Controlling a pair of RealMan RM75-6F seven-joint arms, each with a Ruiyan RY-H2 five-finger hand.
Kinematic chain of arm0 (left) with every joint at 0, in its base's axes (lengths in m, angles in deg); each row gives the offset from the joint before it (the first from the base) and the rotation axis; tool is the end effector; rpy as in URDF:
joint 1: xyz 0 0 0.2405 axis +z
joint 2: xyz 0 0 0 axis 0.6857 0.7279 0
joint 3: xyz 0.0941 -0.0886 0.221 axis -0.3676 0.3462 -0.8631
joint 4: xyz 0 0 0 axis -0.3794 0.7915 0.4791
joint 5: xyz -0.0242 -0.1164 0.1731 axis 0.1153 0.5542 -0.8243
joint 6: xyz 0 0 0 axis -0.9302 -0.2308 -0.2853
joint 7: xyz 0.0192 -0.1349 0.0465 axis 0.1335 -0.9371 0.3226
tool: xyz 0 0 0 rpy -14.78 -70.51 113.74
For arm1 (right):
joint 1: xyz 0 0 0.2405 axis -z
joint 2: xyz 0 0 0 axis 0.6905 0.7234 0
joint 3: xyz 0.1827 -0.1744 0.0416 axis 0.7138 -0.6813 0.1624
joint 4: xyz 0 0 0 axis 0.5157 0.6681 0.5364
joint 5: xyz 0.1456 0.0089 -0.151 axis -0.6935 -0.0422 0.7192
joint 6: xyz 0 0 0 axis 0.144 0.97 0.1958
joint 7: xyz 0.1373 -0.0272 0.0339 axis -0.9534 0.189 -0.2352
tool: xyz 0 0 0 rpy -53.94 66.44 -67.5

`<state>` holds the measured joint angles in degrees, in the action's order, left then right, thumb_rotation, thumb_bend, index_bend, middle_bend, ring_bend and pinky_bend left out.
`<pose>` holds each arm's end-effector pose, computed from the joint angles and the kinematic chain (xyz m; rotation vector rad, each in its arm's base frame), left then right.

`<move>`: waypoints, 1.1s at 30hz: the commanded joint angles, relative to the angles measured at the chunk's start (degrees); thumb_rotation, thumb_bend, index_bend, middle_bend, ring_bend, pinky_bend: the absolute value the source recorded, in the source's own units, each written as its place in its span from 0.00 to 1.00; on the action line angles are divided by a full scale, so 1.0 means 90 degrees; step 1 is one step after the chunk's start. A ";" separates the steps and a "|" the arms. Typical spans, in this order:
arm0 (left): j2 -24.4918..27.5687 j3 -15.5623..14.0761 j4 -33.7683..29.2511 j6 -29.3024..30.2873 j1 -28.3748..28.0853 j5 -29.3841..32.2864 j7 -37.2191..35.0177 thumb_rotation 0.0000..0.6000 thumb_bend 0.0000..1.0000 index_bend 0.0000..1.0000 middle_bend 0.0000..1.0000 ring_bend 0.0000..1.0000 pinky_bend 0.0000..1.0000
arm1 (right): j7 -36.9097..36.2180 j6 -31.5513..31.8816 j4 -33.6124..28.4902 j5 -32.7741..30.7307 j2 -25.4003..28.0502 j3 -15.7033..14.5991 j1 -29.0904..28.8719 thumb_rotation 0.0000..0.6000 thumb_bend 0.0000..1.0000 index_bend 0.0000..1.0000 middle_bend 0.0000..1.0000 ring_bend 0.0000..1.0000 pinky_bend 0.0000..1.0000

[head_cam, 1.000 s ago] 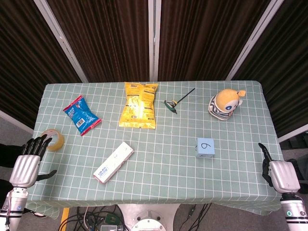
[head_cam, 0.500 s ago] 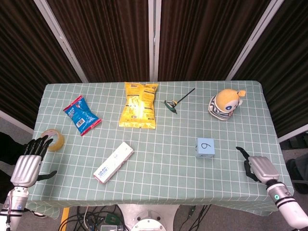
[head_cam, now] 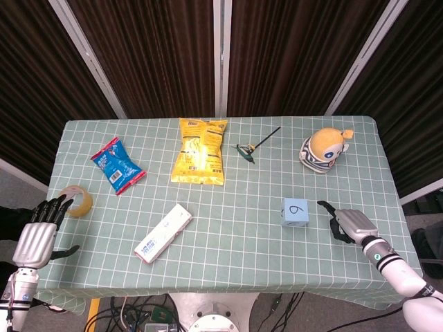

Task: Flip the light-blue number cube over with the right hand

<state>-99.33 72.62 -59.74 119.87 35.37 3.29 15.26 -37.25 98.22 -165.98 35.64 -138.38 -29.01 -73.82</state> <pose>-0.3097 0.1900 0.1199 -1.4703 -0.9641 -0.8622 -0.2779 -0.2814 0.1034 1.7738 -1.4038 0.5546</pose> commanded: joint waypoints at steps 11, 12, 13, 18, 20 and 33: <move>0.0022 0.0017 -0.0061 -0.0013 -0.0038 -0.0019 0.0071 1.00 0.00 0.07 0.00 0.00 0.04 | -0.0367 -0.0542 0.0208 -0.0222 -0.0214 0.0099 -0.0396 1.00 1.00 0.00 0.98 0.88 0.80; 0.0026 0.0018 -0.0072 -0.0011 -0.0038 -0.0018 0.0077 1.00 0.00 0.07 0.00 0.00 0.04 | -0.0388 -0.0581 0.0227 -0.0219 -0.0228 0.0103 -0.0425 1.00 1.00 0.00 0.98 0.88 0.80; 0.0029 0.0018 -0.0079 -0.0017 -0.0040 -0.0014 0.0083 1.00 0.00 0.07 0.00 0.00 0.04 | -0.0406 -0.0607 0.0245 -0.0218 -0.0242 0.0107 -0.0449 1.00 1.00 0.00 0.98 0.88 0.80; 0.0026 0.0015 -0.0070 -0.0071 -0.0059 0.0020 0.0098 1.00 0.00 0.07 0.00 0.00 0.04 | -0.0445 -0.0655 0.0299 -0.0220 -0.0292 0.0142 -0.0562 1.00 1.00 0.00 0.98 0.88 0.80; 0.0026 0.0025 -0.0061 -0.0071 -0.0058 0.0041 0.0095 1.00 0.00 0.07 0.00 0.00 0.04 | -0.0436 -0.0684 0.0283 -0.0217 -0.0289 0.0158 -0.0623 1.00 1.00 0.00 0.98 0.88 0.80; 0.0159 0.0073 -0.0083 0.0013 -0.0004 0.0122 0.0002 1.00 0.00 0.07 0.00 0.00 0.04 | -0.0441 -0.1293 0.0167 -0.0532 -0.0207 0.0213 -0.1159 1.00 1.00 0.00 0.99 0.88 0.80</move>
<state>-97.90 73.26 -60.49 119.98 35.33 4.38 15.28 -41.14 87.11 -164.19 31.24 -140.52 -27.28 -83.81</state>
